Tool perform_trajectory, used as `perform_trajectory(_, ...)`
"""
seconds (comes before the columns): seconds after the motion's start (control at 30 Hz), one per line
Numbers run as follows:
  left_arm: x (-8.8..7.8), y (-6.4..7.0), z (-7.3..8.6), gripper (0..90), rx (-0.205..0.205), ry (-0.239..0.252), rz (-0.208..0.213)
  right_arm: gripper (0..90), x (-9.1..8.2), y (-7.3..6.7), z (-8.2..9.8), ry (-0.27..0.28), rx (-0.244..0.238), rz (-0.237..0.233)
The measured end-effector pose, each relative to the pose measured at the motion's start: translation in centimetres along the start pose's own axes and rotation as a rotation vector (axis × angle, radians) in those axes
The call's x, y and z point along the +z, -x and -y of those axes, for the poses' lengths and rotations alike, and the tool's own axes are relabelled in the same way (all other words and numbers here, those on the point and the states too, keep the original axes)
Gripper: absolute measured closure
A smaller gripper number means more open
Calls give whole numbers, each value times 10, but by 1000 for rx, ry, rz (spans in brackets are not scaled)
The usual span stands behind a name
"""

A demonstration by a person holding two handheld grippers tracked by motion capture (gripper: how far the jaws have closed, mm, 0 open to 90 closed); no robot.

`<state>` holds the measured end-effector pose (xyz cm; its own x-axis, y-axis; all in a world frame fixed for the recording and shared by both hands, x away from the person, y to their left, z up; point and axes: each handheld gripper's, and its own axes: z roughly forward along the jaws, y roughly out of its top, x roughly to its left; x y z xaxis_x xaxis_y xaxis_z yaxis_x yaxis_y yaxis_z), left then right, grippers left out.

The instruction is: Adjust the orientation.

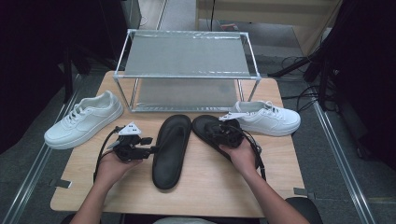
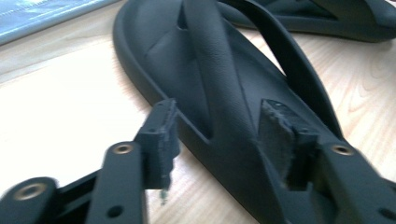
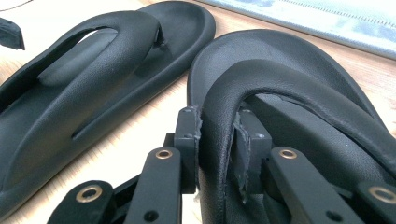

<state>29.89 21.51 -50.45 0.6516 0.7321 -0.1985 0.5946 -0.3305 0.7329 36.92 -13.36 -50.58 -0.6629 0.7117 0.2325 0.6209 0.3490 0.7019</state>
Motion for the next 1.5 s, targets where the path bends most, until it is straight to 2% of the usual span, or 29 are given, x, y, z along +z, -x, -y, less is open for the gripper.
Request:
perform_trajectory(0.2,2,-8,-2,691,-41,-10,-4,661,-6,0,-1,5,-14,-12)
perform_trajectory(0.27,2,-10,-3,757,-50,-6,-1,657,-11,-1,-1,5,-38,-5)
perform_trajectory(0.37,4,-16,-4,803,-74,-8,12,622,-22,-1,-2,27,-41,-22)
perform_trajectory(0.43,8,-16,-5,810,-68,-21,11,629,-29,0,-1,31,-45,-34)
perform_trajectory(0.53,11,-14,-5,809,-51,-39,7,716,-40,2,1,42,-45,-58)
perform_trajectory(0.63,12,-14,-4,810,-48,-40,7,824,-50,3,3,44,-70,-48)
perform_trajectory(0.73,14,-13,-4,809,-41,-52,4,861,-48,4,4,14,-86,-32)
perform_trajectory(0.8,15,-12,-4,809,-34,-63,4,864,-42,3,6,-23,-97,-19)
perform_trajectory(0.97,18,-8,-4,812,-11,-72,3,845,-36,1,5,-23,-110,-23)
perform_trajectory(1.3,18,-7,-4,820,-16,-73,1,845,-36,1,5,-24,-103,-34)
perform_trajectory(1.5,18,-5,-4,842,-11,-76,-4,844,-34,1,5,-23,-88,-67)
